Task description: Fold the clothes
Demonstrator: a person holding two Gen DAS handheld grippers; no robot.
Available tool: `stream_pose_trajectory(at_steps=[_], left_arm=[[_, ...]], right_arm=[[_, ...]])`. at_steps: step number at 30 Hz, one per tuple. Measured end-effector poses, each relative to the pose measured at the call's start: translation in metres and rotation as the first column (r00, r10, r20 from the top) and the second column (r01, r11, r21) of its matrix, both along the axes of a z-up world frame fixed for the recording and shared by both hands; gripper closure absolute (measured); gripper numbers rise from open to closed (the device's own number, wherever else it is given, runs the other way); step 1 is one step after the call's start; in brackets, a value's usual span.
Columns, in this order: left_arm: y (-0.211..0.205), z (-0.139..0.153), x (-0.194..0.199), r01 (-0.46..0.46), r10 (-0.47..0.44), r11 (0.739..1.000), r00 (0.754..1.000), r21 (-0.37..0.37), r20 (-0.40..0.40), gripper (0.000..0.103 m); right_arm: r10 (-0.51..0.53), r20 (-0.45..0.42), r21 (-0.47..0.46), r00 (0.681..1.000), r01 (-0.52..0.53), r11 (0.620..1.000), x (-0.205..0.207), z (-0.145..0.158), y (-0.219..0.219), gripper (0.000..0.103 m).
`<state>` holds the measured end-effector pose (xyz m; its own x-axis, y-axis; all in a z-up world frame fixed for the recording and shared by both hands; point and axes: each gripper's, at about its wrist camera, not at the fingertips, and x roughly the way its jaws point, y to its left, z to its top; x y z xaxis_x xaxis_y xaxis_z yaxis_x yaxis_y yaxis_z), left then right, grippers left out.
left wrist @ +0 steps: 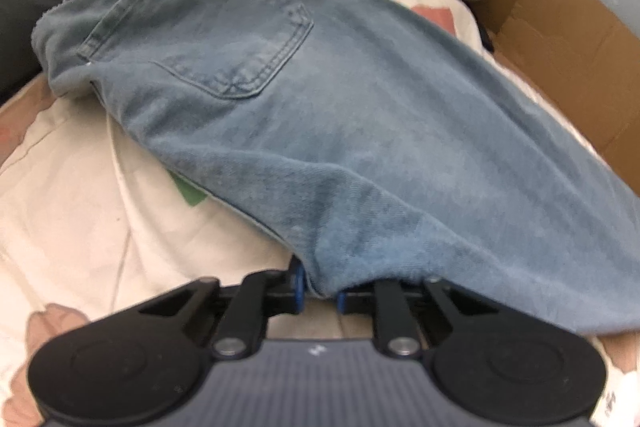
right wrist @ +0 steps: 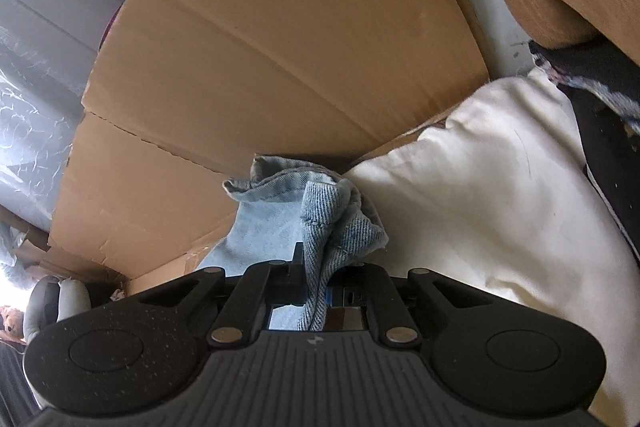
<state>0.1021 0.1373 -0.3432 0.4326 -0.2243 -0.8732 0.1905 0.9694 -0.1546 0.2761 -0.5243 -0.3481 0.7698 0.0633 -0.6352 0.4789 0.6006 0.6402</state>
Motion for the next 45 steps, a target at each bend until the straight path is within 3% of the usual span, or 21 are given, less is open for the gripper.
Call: stream_pose_trajectory(at_steps=[3,8,15,24,31,35,39,43,45], left_arm=[[-0.004,0.016,0.008,0.073,-0.071,0.994,0.997,0.076,-0.033,0.091],[-0.015,0.039,0.013,0.197,-0.186,0.959,0.980,0.204,-0.070,0.092],[-0.015,0.081,0.017,0.282,-0.274,0.919,0.959,0.274,-0.068,0.092],[-0.015,0.105,0.015,0.388,-0.363,0.860,0.922,0.332,-0.138,0.093],[-0.019,0.099,0.010,0.467,-0.415,0.810,0.884,0.356,-0.216,0.093],[-0.023,0.073,0.018,0.493,-0.416,0.796,0.867,0.352,-0.274,0.093],[-0.031,0.043,0.024,0.531,-0.423,0.765,0.841,0.364,-0.337,0.093],[-0.036,0.021,0.029,0.547,-0.428,0.753,0.830,0.366,-0.359,0.093],[-0.035,0.012,0.029,0.533,-0.427,0.766,0.840,0.360,-0.335,0.093]], right_arm=[[-0.012,-0.004,0.003,1.000,0.012,1.000,-0.002,0.005,0.000,0.097],[-0.022,-0.013,-0.010,1.000,0.021,1.000,-0.005,0.016,0.003,0.097],[0.000,0.006,-0.011,1.000,0.000,1.000,-0.026,0.045,0.005,0.097],[-0.012,-0.006,0.013,1.000,0.012,1.000,-0.100,0.072,0.007,0.097],[-0.030,-0.053,0.036,0.998,0.032,0.999,-0.128,0.063,0.017,0.097],[-0.042,-0.095,0.048,0.995,0.046,0.998,-0.133,0.043,0.017,0.097],[-0.036,-0.126,0.036,0.991,0.041,0.999,-0.134,0.028,0.017,0.097],[-0.025,-0.147,0.020,0.989,0.028,0.999,-0.136,0.018,0.017,0.097],[-0.025,-0.155,0.017,0.988,0.027,0.999,-0.137,0.012,0.017,0.097]])
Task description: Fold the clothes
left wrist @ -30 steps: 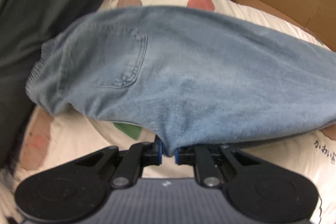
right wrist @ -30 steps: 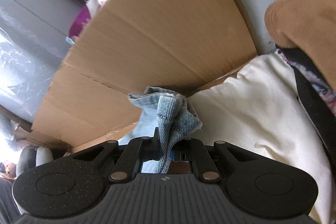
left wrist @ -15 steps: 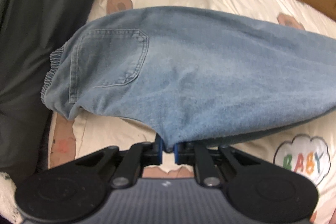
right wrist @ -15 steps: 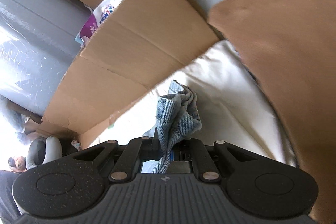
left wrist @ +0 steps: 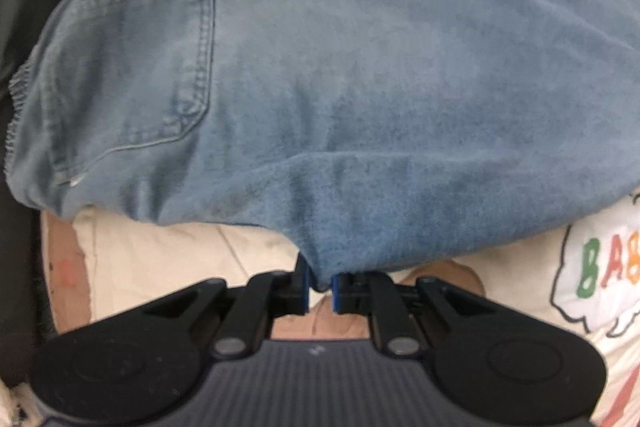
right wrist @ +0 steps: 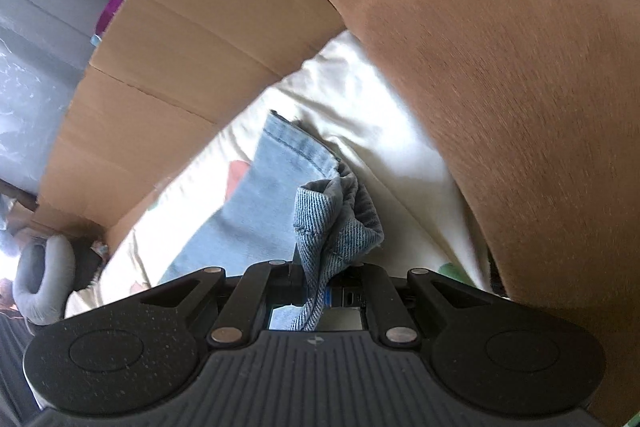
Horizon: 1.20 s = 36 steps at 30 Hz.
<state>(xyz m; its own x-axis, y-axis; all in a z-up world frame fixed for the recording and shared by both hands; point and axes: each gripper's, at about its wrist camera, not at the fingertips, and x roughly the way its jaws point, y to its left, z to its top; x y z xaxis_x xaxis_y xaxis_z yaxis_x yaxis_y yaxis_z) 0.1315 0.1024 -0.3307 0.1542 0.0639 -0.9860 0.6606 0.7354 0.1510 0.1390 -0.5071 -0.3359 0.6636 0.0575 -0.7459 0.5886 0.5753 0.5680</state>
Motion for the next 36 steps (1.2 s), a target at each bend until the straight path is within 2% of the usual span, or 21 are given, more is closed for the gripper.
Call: stream_pose_trajectory(at_steps=[3,5,10,15,19,20,22,23,24,25,27,30,34,36], left_arm=[[0.005,-0.010,-0.002,-0.018,0.020,0.999,0.999,-0.049,0.042,0.089],[0.012,-0.013,-0.005,-0.056,0.063,0.994,0.995,-0.089,0.080,0.080],[0.029,-0.013,-0.015,-0.137,0.183,0.964,0.964,-0.229,0.192,0.071],[0.042,-0.015,-0.024,-0.205,0.305,0.914,0.917,-0.351,0.259,0.068],[0.042,-0.018,-0.037,-0.293,0.429,0.851,0.866,-0.435,0.258,0.063],[0.041,-0.020,-0.038,-0.297,0.441,0.845,0.858,-0.444,0.265,0.063],[0.039,-0.023,-0.041,-0.306,0.464,0.833,0.841,-0.462,0.279,0.063],[0.038,-0.025,-0.043,-0.310,0.475,0.826,0.832,-0.471,0.286,0.069],[0.037,-0.026,-0.043,-0.311,0.482,0.821,0.828,-0.479,0.288,0.080],[0.035,-0.025,-0.041,-0.313,0.482,0.818,0.831,-0.483,0.278,0.086],[0.035,-0.025,-0.034,-0.343,0.499,0.811,0.829,-0.474,0.254,0.090],[0.034,-0.014,-0.030,-0.332,0.471,0.835,0.844,-0.440,0.257,0.092],[0.038,0.003,-0.025,-0.332,0.444,0.850,0.870,-0.410,0.215,0.094],[0.037,0.010,-0.027,-0.307,0.403,0.877,0.888,-0.369,0.220,0.094]], right_arm=[[-0.005,0.001,-0.002,1.000,0.005,1.000,-0.004,-0.007,0.001,0.097],[-0.005,0.002,-0.001,1.000,0.005,1.000,-0.006,-0.010,0.001,0.097],[0.011,0.003,-0.014,1.000,-0.011,1.000,-0.005,-0.011,0.001,0.097],[0.016,0.006,-0.022,1.000,-0.016,1.000,-0.004,-0.012,0.002,0.097],[0.015,0.007,-0.018,1.000,-0.014,1.000,-0.005,-0.012,0.001,0.097],[0.014,0.005,-0.018,1.000,-0.014,1.000,-0.005,-0.012,0.001,0.097],[0.006,0.002,-0.014,1.000,-0.006,1.000,-0.006,-0.013,0.001,0.097],[0.002,0.000,-0.012,1.000,-0.002,1.000,-0.006,-0.014,0.001,0.097],[-0.002,-0.002,-0.009,1.000,0.002,1.000,-0.006,-0.014,0.001,0.097],[-0.007,-0.002,-0.008,1.000,0.007,1.000,-0.007,-0.014,0.001,0.097],[-0.002,-0.008,-0.026,1.000,0.001,1.000,-0.008,-0.009,0.003,0.097],[-0.001,-0.008,-0.027,1.000,0.001,1.000,-0.011,-0.001,0.004,0.097],[-0.020,0.003,-0.007,1.000,0.020,1.000,-0.020,0.010,0.004,0.097],[-0.032,0.000,0.004,1.000,0.032,0.999,-0.028,0.016,0.005,0.097]])
